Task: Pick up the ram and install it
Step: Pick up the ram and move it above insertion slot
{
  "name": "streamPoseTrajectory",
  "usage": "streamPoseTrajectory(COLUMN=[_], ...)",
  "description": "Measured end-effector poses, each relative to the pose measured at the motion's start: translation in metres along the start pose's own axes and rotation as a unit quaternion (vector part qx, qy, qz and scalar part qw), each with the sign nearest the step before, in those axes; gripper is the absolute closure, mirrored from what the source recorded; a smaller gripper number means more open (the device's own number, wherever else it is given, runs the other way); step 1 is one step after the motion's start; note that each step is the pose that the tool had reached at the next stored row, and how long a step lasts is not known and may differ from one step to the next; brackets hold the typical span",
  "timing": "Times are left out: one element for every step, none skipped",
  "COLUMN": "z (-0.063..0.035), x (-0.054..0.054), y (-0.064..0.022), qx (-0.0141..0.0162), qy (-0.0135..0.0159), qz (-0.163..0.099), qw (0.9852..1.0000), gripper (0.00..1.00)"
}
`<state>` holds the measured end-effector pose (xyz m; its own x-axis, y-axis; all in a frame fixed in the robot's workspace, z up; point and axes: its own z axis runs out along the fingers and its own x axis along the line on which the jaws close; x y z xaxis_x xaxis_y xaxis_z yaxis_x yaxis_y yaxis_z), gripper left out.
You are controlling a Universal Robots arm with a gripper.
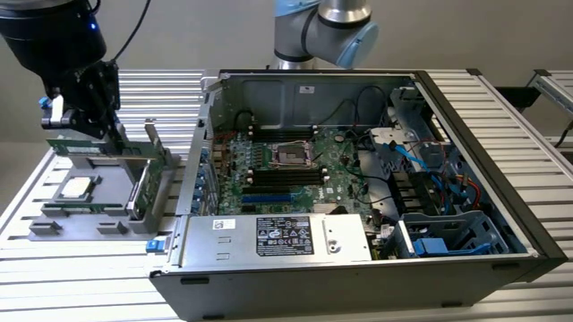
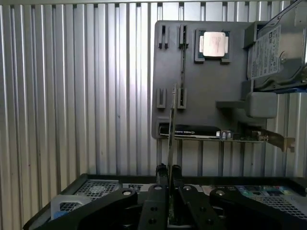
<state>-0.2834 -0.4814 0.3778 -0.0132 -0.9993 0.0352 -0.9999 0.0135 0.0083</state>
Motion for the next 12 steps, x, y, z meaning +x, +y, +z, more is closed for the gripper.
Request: streamPoseTrajectory(z=[-0.0023,-0.0047,-0.0067,-0.0089,-0.0109,-0.0128,-0.0145,-0.0158,-0.0169,-0.0177,-0.0182,-0.0185], x=[0.0,0.0,0.0,-0.001,-0.001,-0.001,-0.001,-0.001,-0.001,-0.002,-0.002,-0.002], y=[-0.0031,-0.0065,-0.0096,-0.0128,-0.016,-0.0194,-0.0229,-0.0268,-0.0305,-0.0348,-0.039,-0.0433], qx=[0.0,-0.0001,0.0,0.0,0.0,0.0,0.0,0.0,-0.0001,-0.0001,-0.0001,-0.0001], qy=[-0.0005,-0.001,-0.0017,-0.0024,-0.0031,-0.004,-0.005,-0.0061,-0.0068,-0.0076,-0.0081,-0.0085], qz=[0.0,0.0,0.0,0.0,0.0,0.0,0.0,-0.001,-0.001,-0.001,-0.001,-0.001], qw=[1.0,1.0,1.0,1.0,1.0,1.0,1.0,1.0,1.0,1.0,1.0,1.0], gripper=[0.87,0.87,0.87,0.87,0.87,0.87,0.87,0.87,0.87,0.87,0.87,0.87])
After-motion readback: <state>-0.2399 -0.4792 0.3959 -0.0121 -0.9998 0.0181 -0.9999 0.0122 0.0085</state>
